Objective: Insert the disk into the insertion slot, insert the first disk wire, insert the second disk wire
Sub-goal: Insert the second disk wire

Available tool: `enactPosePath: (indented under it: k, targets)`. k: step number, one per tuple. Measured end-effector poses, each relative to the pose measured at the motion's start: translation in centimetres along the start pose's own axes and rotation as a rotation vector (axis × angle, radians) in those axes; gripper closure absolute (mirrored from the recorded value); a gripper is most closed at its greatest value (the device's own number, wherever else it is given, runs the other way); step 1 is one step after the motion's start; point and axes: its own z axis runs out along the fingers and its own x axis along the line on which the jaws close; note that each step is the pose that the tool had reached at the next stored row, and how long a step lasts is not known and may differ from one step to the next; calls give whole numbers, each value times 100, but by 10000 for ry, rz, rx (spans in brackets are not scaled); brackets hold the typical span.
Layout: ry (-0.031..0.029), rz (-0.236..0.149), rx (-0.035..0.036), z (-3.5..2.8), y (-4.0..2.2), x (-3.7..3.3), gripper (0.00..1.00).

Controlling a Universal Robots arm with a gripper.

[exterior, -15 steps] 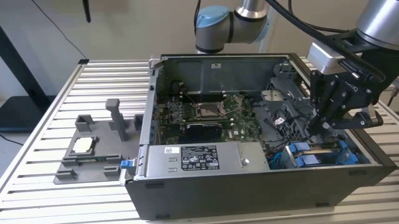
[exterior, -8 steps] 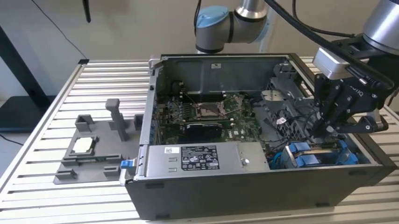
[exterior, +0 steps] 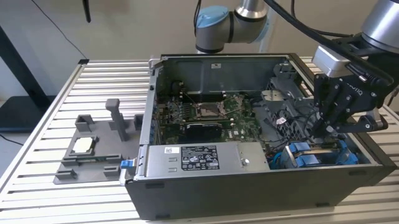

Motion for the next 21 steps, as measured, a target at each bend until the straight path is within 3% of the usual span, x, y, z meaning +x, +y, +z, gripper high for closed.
enactPosePath:
  k: [5,7,9,10,17,21]
  targets:
    - [-8,293,12,0,8,-2,84]
    - [-8,329,13,0,14,-3,76]
    - [-8,337,14,0,33,-6,76]
    - [-9,337,14,0,54,-9,70]
    - [-143,336,61,-10,312,-45,70]
    - [-206,328,167,-21,336,-63,70]
